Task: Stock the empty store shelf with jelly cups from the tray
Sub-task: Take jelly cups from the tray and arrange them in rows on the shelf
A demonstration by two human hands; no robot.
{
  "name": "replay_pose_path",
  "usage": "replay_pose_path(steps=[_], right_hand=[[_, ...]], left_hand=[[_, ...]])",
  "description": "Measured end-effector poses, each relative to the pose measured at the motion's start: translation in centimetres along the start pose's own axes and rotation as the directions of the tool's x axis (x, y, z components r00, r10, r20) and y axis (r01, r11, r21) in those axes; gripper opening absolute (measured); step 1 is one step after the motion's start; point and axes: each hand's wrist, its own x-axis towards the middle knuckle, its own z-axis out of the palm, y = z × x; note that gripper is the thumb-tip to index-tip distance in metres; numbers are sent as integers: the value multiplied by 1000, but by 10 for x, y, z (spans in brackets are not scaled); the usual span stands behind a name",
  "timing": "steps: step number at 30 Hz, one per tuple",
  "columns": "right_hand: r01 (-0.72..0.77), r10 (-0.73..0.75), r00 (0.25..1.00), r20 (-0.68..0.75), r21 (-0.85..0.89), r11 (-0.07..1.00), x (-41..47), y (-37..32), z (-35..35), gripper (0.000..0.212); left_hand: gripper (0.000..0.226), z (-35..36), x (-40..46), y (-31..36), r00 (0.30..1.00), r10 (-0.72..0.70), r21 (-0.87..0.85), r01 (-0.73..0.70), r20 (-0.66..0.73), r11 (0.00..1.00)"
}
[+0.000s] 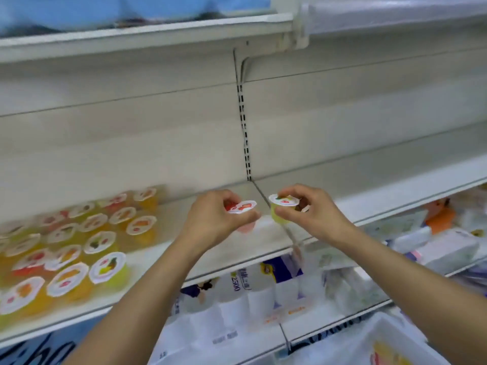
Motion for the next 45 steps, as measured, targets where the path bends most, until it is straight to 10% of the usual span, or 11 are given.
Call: replay_pose_path(steps=[20,32,38,45], right_hand=[[151,-48,939,339,-283,947,127,-46,247,36],[185,-42,905,423,-304,934,134,-66,240,60],[258,-224,833,506,3,966,108,-130,222,74],[244,-247,919,306,48,969,85,-118,221,35]], left_hand=[[43,-177,34,-175,954,-183,62,202,-237,977],[55,-177,33,-179,962,-170,25,180,-215,983],[61,-163,34,-155,958,-202,-27,201,-205,979],[48,-150,6,-136,982,-137,-89,126,-127,988]])
